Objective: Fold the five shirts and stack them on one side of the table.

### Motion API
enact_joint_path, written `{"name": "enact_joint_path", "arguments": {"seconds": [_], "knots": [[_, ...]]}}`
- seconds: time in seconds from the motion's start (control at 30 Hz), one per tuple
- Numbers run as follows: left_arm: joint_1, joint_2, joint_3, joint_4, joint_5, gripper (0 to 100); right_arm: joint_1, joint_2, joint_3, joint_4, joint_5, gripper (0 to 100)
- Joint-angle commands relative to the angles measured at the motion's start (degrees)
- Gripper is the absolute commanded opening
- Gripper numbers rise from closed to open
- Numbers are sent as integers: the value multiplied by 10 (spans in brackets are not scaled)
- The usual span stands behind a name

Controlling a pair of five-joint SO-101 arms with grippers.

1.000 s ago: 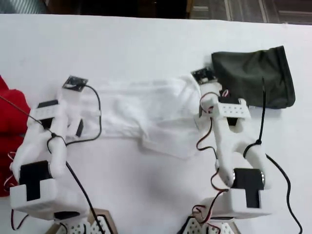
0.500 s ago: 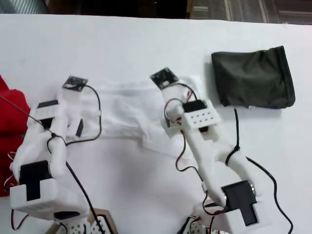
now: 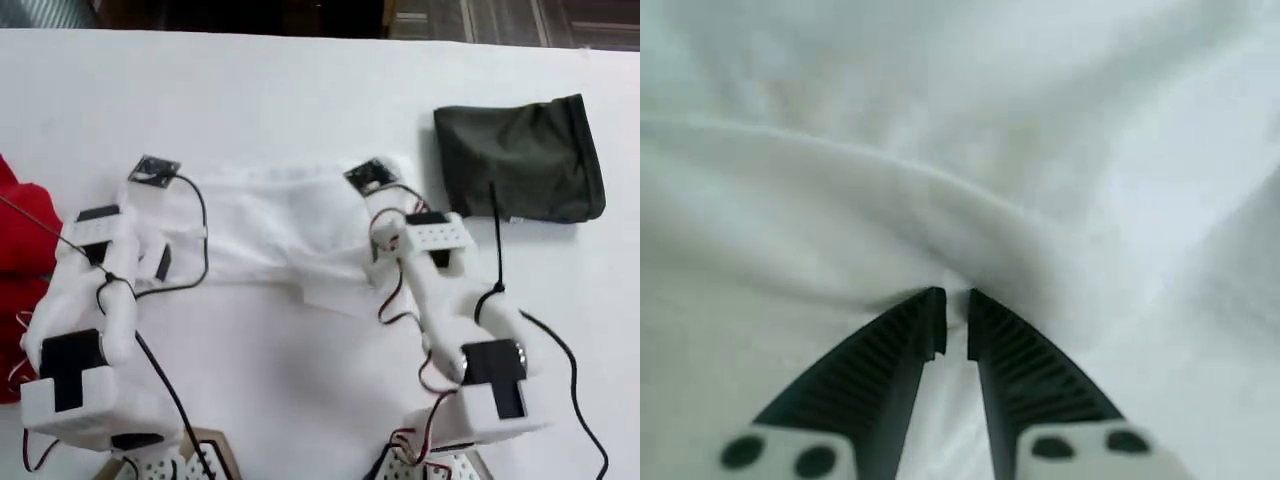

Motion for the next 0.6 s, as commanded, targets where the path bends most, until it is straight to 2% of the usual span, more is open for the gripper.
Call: {"name": "enact_joint_path", "arguments": {"seconds": [0.0,0.13,0.33,0.57], "knots": [[-7,-5,3,-6,7,27,53,39,-59,5,15,59],[-7,-5,3,-6,7,27,78,73,-123,31,15,59],[-7,-5,3,-6,7,27,76,70,-193,124,11,59],[-7,-5,3,-6,7,27,69,-52,-184,192,15,60]]}}
